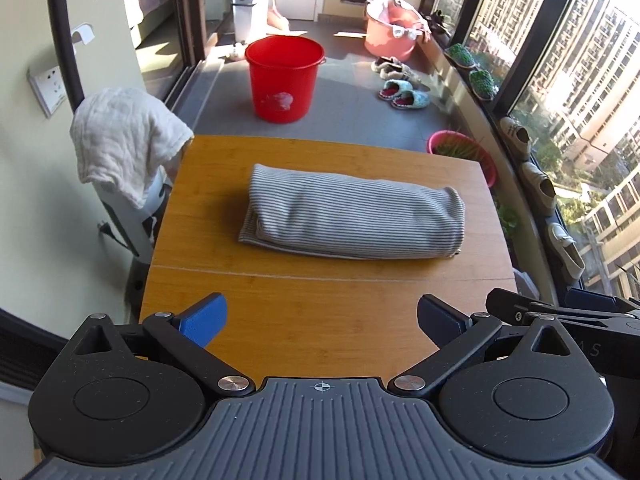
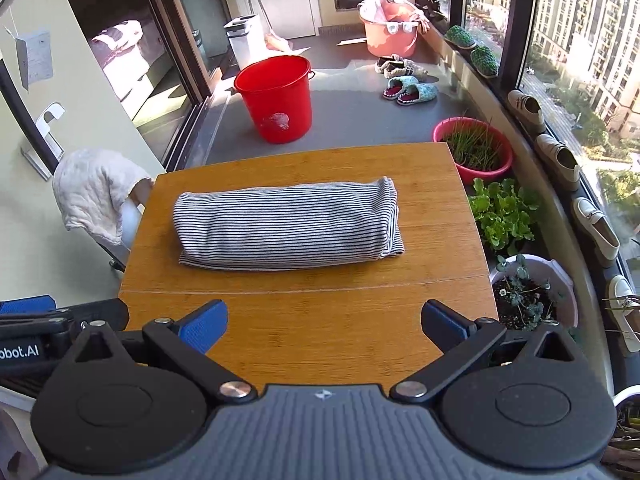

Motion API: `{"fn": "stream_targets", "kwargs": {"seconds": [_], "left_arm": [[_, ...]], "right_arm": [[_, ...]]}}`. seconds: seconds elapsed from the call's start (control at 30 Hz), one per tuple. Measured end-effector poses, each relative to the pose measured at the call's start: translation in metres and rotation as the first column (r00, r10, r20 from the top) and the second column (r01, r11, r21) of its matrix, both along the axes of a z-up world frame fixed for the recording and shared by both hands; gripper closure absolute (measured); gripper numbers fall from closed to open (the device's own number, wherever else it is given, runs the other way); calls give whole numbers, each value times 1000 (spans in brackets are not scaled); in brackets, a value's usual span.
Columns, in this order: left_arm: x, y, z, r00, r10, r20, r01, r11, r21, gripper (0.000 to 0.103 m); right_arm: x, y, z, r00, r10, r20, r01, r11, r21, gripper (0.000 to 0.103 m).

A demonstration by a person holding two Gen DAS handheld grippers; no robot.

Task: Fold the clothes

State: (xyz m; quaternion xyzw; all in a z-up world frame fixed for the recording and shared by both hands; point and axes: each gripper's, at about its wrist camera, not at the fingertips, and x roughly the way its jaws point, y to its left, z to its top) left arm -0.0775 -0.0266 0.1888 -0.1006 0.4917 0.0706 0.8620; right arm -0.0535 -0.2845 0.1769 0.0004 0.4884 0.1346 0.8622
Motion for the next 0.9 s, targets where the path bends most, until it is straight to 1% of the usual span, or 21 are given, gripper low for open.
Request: {"fn": "stream_targets", "kwargs": {"seconds": [0.13, 0.23, 0.33, 0.53, 0.73, 0.9], "left_arm": [[-1, -3, -4, 1000, 4, -17, -3, 999, 37, 0], [2, -5, -8, 999, -11, -34, 13, 998, 56, 0], [3, -7, -9, 999, -16, -36, 19, 997, 71, 0], [8, -2, -11, 999, -11, -50, 15, 997, 71, 0], [11, 2, -13, 998, 2, -58, 3, 996, 93, 0], [12, 6, -16, 997, 15, -69, -9, 997, 83, 0]], "right_arm": [[0, -2, 1, 1000, 4, -7, -4, 1000, 8, 0], [0, -4, 2, 1000, 8, -13, -7, 1000, 14, 0], [1, 0, 1, 1000, 27, -14, -27, 1000, -6, 0], [5, 7, -2, 999, 36, -25, -37, 999, -9, 0], [9, 13, -6, 997, 57, -48, -57, 998, 0, 0], [11, 16, -8, 996, 67, -63, -67, 998, -2, 0]]}}
